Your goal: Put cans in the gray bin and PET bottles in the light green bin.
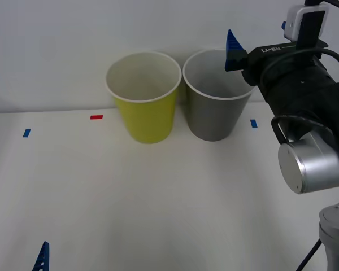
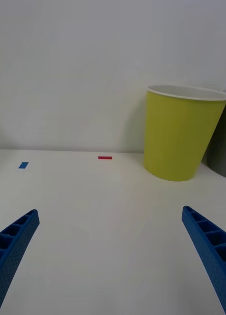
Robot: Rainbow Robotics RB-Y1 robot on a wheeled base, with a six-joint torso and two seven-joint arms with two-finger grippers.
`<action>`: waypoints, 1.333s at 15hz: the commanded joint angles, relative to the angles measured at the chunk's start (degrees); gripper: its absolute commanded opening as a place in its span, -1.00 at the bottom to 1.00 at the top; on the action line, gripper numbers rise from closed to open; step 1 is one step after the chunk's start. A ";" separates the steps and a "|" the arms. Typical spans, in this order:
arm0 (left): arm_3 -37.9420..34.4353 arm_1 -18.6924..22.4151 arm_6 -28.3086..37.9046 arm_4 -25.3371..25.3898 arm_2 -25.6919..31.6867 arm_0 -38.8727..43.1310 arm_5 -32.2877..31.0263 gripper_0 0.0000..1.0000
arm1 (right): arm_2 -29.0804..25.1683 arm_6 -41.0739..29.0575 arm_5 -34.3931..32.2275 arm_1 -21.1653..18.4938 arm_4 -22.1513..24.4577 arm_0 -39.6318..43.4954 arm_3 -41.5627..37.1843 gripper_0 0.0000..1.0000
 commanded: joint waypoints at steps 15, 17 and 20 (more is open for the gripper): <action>0.00 0.00 0.00 0.00 0.00 0.00 0.00 1.00 | -1.70 -1.47 -28.28 -4.52 -2.97 29.97 -5.27 1.00; 0.00 0.00 0.00 0.00 0.00 0.00 0.00 1.00 | -1.70 -1.56 -32.59 -5.31 -2.97 34.54 -4.83 1.00; 0.00 0.00 0.00 0.00 0.00 0.00 0.00 1.00 | -1.97 -1.74 -44.37 -6.01 -3.06 38.59 1.06 1.00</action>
